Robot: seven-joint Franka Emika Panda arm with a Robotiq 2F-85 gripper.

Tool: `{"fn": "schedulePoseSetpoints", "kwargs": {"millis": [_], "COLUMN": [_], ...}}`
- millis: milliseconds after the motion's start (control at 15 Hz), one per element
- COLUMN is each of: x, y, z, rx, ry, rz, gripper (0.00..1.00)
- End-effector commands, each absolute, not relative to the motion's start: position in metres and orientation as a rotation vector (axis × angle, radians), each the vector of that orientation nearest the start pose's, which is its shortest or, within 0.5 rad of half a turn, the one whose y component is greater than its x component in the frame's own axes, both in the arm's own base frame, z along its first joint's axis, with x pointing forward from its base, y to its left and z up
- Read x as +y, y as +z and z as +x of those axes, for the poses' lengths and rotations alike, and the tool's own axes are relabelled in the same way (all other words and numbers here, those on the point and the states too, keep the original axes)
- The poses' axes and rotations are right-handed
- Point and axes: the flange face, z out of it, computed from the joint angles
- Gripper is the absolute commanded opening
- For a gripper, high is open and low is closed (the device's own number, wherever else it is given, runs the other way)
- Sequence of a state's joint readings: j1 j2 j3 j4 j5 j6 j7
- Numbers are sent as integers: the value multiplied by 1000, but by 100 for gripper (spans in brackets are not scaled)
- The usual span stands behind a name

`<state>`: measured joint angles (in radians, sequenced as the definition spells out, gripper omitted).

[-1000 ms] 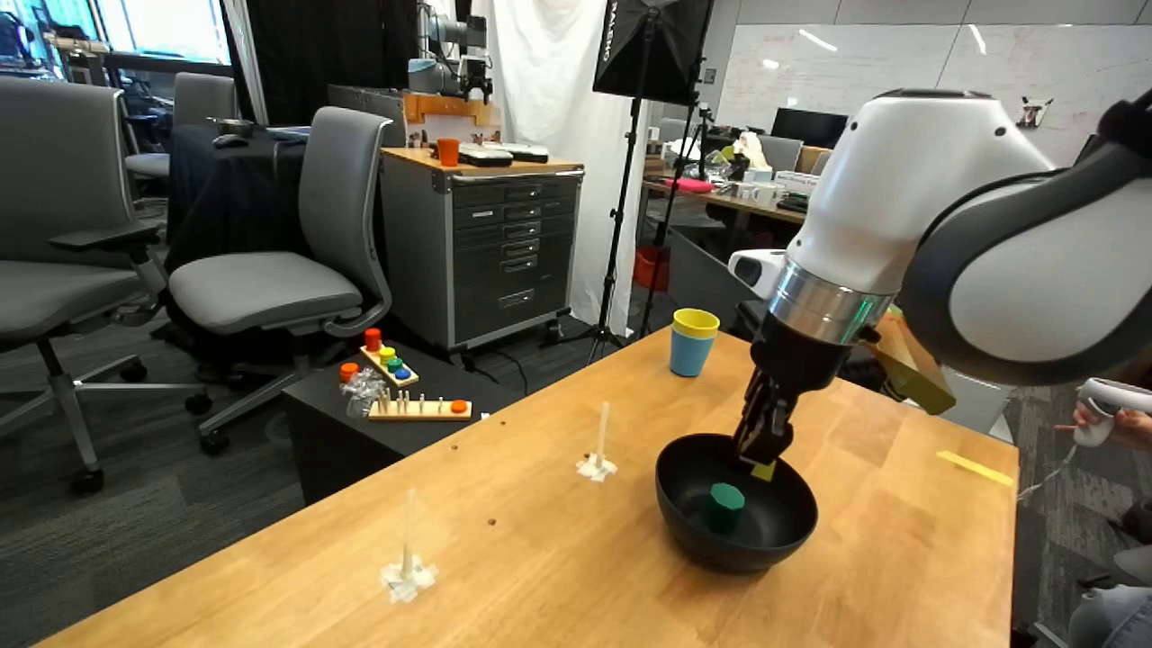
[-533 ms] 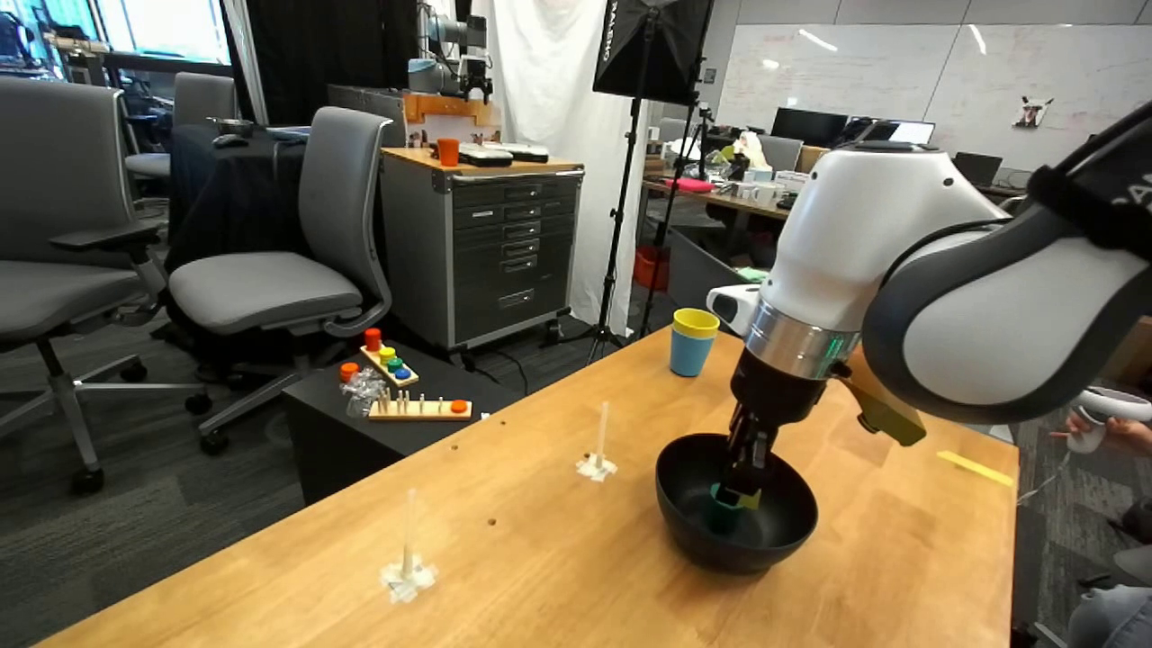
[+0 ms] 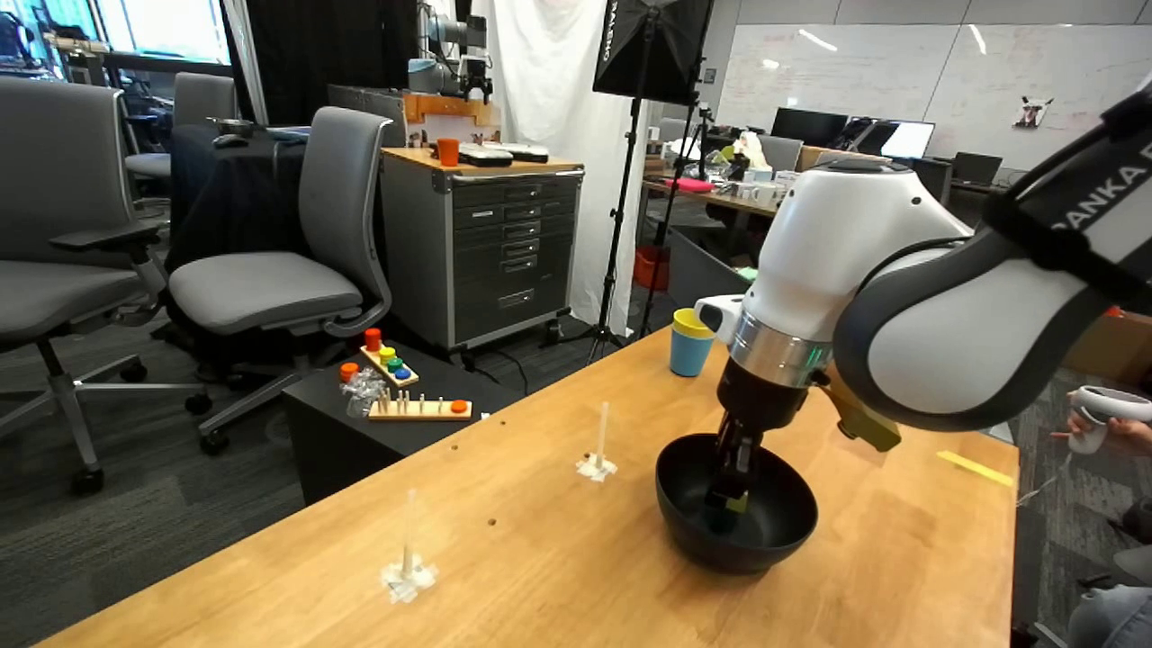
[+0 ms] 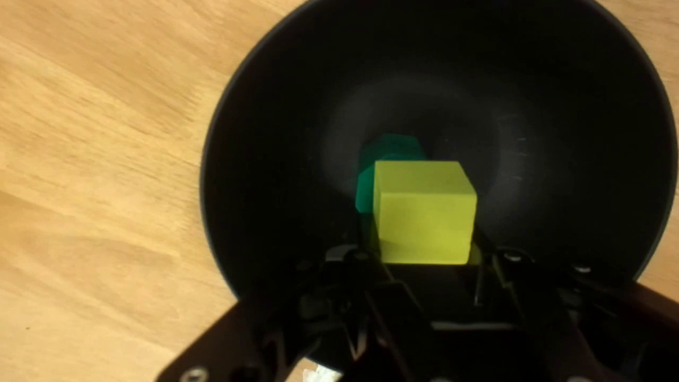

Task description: Put the green block inside the black bowl then place the yellow block on top of the green block

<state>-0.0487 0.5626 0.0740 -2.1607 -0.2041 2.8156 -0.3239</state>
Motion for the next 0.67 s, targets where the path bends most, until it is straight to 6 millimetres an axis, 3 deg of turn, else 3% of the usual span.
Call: {"fn": "schedulePoseSetpoints", "kwargs": {"millis": [0,133,400,600], "x": [26,26,34,46], "y": [142,144,151,162], "z": [575,575,572,560], "rx": [-836,-838,-858,-902], "ry": [-151,-156,-160,-138], "rz": [-3071,-3068,-3043,-3027], "gripper": [64,71,100,100]}}
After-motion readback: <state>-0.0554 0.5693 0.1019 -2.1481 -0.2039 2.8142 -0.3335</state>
